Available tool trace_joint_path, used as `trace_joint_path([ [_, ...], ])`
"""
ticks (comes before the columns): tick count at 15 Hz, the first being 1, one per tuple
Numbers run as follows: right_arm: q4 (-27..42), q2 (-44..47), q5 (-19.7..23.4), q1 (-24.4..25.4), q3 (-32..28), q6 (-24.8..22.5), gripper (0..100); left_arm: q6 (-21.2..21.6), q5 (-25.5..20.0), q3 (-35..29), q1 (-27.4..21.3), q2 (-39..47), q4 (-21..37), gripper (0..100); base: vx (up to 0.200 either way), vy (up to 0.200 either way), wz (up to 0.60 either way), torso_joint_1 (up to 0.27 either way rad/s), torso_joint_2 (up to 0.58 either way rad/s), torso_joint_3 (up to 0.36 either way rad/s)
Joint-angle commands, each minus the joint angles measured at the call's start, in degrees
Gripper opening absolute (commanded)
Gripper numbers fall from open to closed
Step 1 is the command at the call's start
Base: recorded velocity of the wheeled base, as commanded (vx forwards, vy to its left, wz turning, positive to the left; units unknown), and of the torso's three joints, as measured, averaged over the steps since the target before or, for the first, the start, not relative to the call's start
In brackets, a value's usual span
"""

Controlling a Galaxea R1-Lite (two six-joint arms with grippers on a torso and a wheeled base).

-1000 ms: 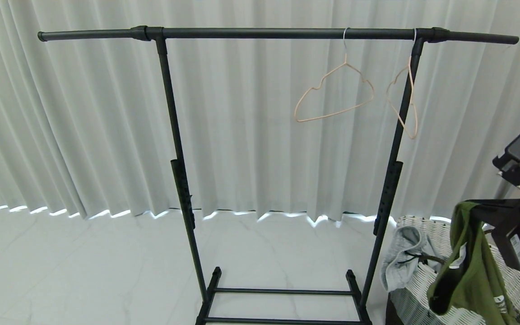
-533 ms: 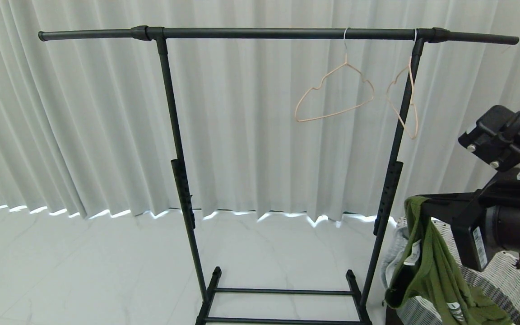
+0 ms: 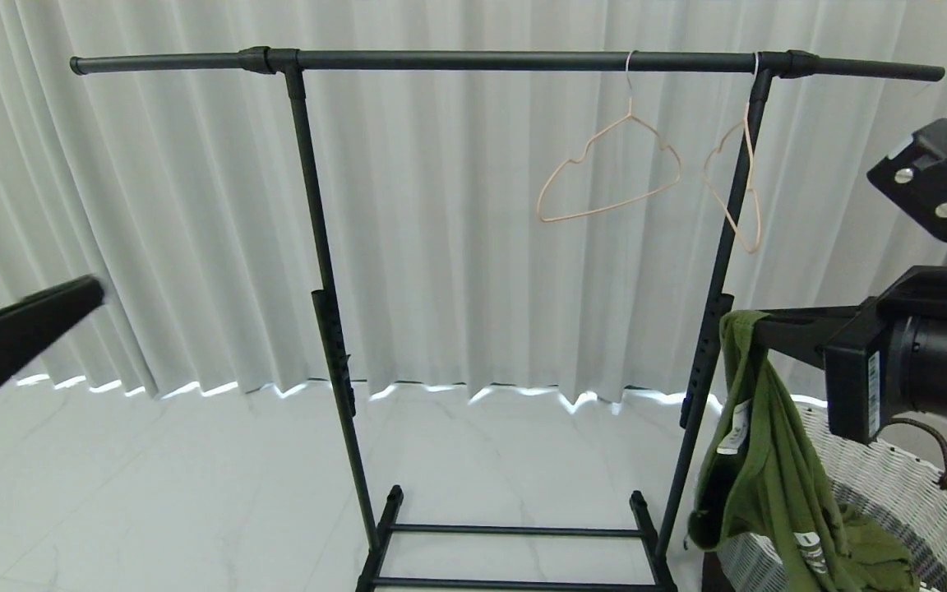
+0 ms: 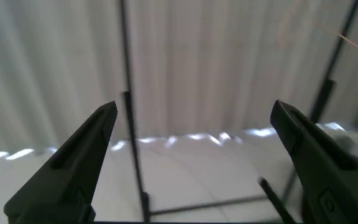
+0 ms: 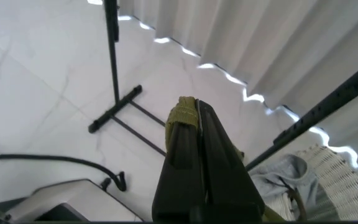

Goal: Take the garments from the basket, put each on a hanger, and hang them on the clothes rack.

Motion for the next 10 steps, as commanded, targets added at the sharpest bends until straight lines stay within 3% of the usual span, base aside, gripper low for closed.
trace_joint_path([
  [1,-0.18,0.5,1.55,-1.73,-0.16,-0.03,0,-3.17,2.84,-11.38,-19.48,29.6,-2.26,100,0.0,0.0,0.0,0.0,0.0,0.0],
  [4,-0.36,0.67,5.07,-4.19,-0.16,-0.03,0,-11.96,5.22,-14.81,-29.41,43.58,-6.3,100,0.0,0.0,0.0,0.0,0.0,0.0],
  [6,-0.45,0.76,6.39,-4.28,0.01,-0.03,0,-12.66,5.39,-14.54,-33.1,48.94,-6.57,100,0.0,0.0,0.0,0.0,0.0,0.0],
  [8,-0.45,0.85,7.62,-4.28,0.19,-0.03,0,-17.58,3.55,-15.07,-37.76,51.93,-6.57,100,0.0,0.0,0.0,0.0,0.0,0.0],
  [10,-0.45,0.85,8.41,-4.46,0.72,0.06,0,-18.64,2.49,-15.07,-39.26,55.44,-6.65,100,0.0,0.0,0.0,0.0,0.0,0.0],
])
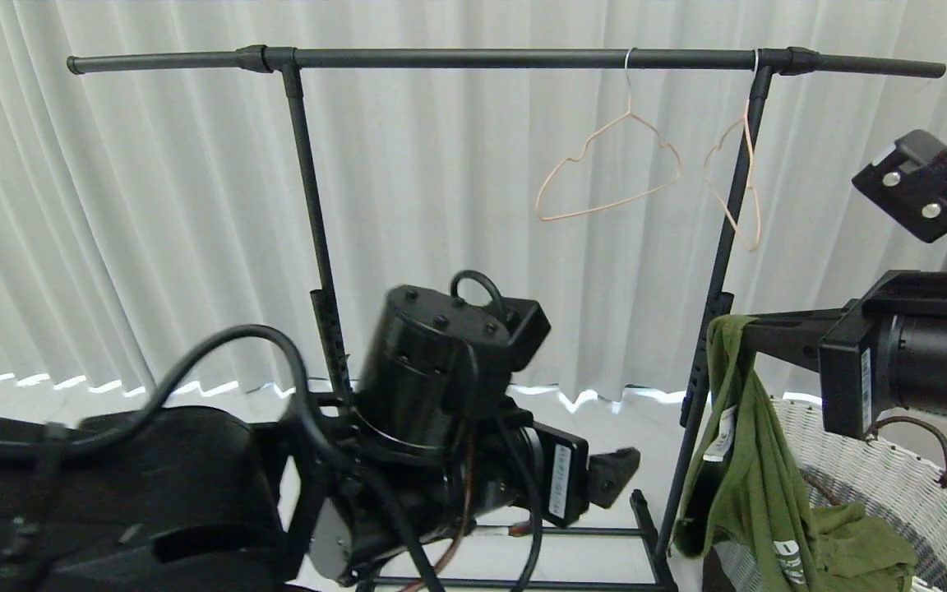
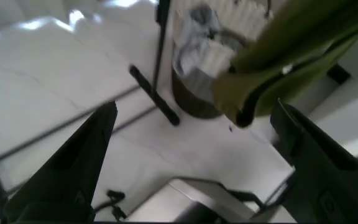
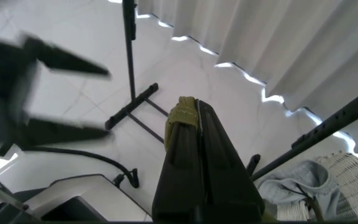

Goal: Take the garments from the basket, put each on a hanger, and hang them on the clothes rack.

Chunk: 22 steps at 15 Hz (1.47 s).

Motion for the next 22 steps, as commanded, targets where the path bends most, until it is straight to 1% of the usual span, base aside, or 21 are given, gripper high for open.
trace_joint_path([
  [1,0.02,-0.23,0.03,0.02,0.75,0.21,0,-0.34,-0.44,-0.4,-2.11,8.13,-1.39,100,0.0,0.0,0.0,0.0,0.0,0.0],
  [4,0.02,-0.76,0.21,-0.07,1.01,0.39,0,-0.25,-0.44,-1.54,-1.5,14.2,-8.42,100,0.0,0.0,0.0,0.0,0.0,0.0],
  [6,0.02,-0.76,0.3,-0.07,1.01,0.39,0,-0.25,-0.97,-1.36,-1.67,14.9,-8.6,100,0.0,0.0,0.0,0.0,0.0,0.0],
  [8,0.02,-0.85,1.0,-0.24,0.92,0.39,0,-0.16,-2.72,-1.89,-1.76,15.16,-8.69,100,0.0,0.0,0.0,0.0,0.0,0.0],
  [11,0.19,-2.08,1.0,-0.33,1.01,0.3,0,-0.34,-3.08,-5.76,-1.24,18.68,-8.69,100,0.0,0.0,0.0,0.0,0.0,0.0],
  [13,0.19,-2.43,1.09,-0.33,1.01,0.3,0,-2.71,-3.43,-7.78,-2.11,21.76,-8.69,100,0.0,0.0,0.0,0.0,0.0,0.0],
  [15,0.19,-2.61,1.53,-0.33,1.1,0.39,0,-6.58,-3.43,-10.41,-2.82,23.69,-8.69,100,0.0,0.0,0.0,0.0,0.0,0.0],
  [16,0.1,-2.78,1.62,-0.51,1.36,0.39,0,-8.51,-3.52,-10.41,-3.96,23.43,-8.69,100,0.0,0.0,0.0,0.0,0.0,0.0],
  [18,0.02,-2.87,1.79,-0.86,1.36,0.3,0,-8.78,-3.34,-7.95,-4.49,22.9,-8.69,100,0.0,0.0,0.0,0.0,0.0,0.0],
  [21,0.1,-2.87,1.88,-1.3,1.36,0.3,0,-8.69,-3.52,-0.57,-4.49,18.07,-8.78,100,0.0,0.0,0.0,0.0,0.0,0.0],
  [22,0.02,-2.78,2.05,-1.39,1.45,0.3,0,-8.69,-3.52,0.75,-4.49,17.27,-8.86,100,0.0,0.0,0.0,0.0,0.0,0.0],
])
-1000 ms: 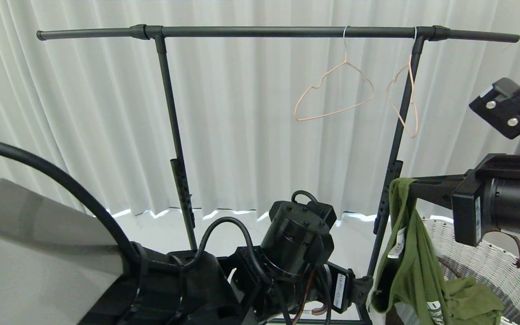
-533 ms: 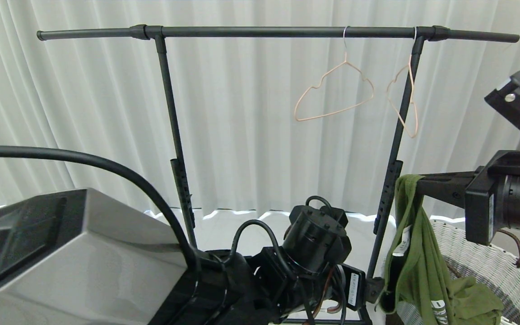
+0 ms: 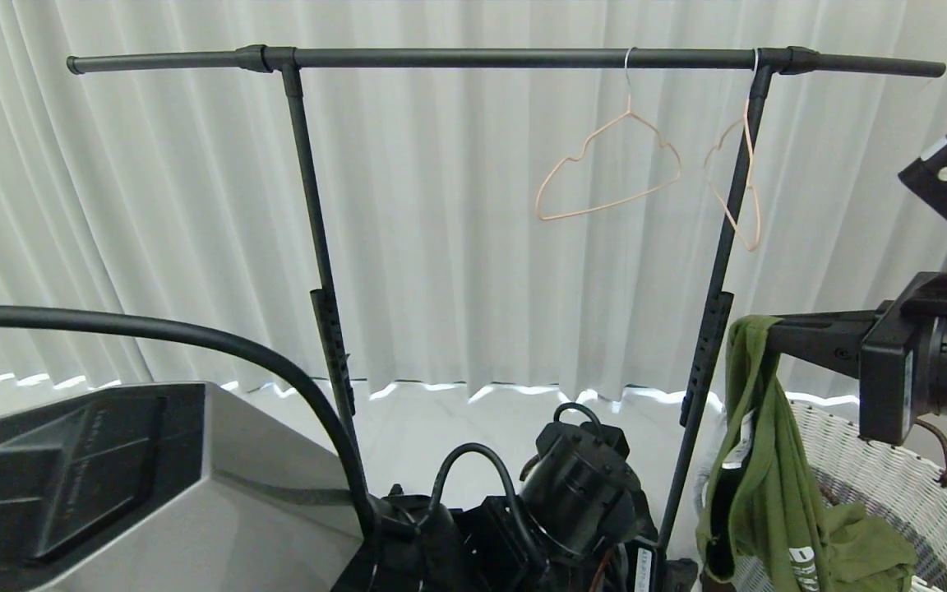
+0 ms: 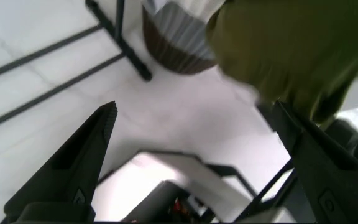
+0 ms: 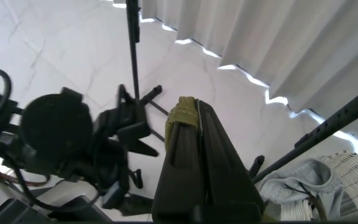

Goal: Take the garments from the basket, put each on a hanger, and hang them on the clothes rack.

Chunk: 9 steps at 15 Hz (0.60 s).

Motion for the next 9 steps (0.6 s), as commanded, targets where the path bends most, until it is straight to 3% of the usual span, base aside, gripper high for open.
trace_joint_path([
  [1,0.08,0.17,0.89,-0.8,0.05,0.0,0,0.02,0.02,3.7,-0.05,-3.76,-1.03,100,0.0,0.0,0.0,0.0,0.0,0.0],
  [9,-0.01,0.26,2.03,-1.24,0.66,-0.09,0,-0.51,-1.56,4.32,0.21,-6.48,-6.74,100,0.0,0.0,0.0,0.0,0.0,0.0],
])
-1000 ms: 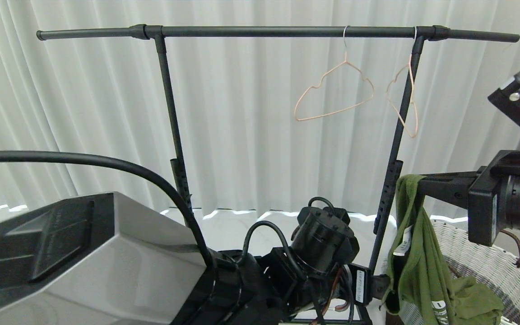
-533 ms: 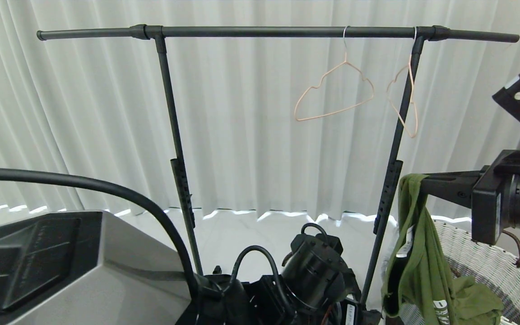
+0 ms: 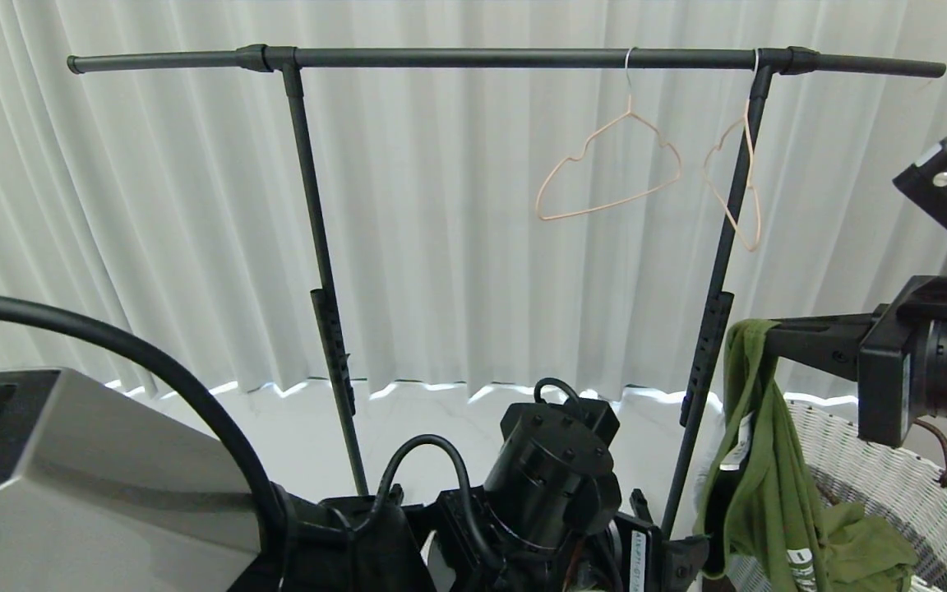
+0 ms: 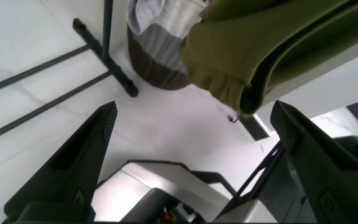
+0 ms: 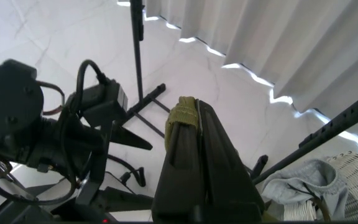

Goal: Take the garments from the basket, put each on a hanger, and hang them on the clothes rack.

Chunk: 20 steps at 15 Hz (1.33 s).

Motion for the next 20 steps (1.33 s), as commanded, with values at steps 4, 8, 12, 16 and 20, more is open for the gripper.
trace_joint_path([
  [4,-0.06,-0.16,-0.08,0.01,0.4,0.06,0,0.13,-0.1,-4.08,1.06,3.18,-2.13,100,0.0,0.0,0.0,0.0,0.0,0.0],
  [8,-0.14,-0.16,-0.17,0.01,0.57,0.06,0,0.13,0.78,-9.18,1.68,10.47,-2.22,100,0.0,0.0,0.0,0.0,0.0,0.0],
  [12,-0.5,-0.42,-0.08,-1.75,0.57,0.06,0,0.48,1.66,-5.22,1.32,13.29,-2.22,100,0.0,0.0,0.0,0.0,0.0,0.0],
  [16,-0.41,-0.78,0.1,-1.84,0.66,-0.21,0,0.39,1.83,-4.87,1.5,13.02,-2.4,0,0.0,0.0,0.0,0.0,0.0,0.0],
  [20,-0.23,-0.78,-0.17,-1.93,0.66,-0.3,0,0.39,4.74,-4.17,1.59,12.94,-7.14,0,0.0,0.0,0.0,0.0,0.0,0.0],
])
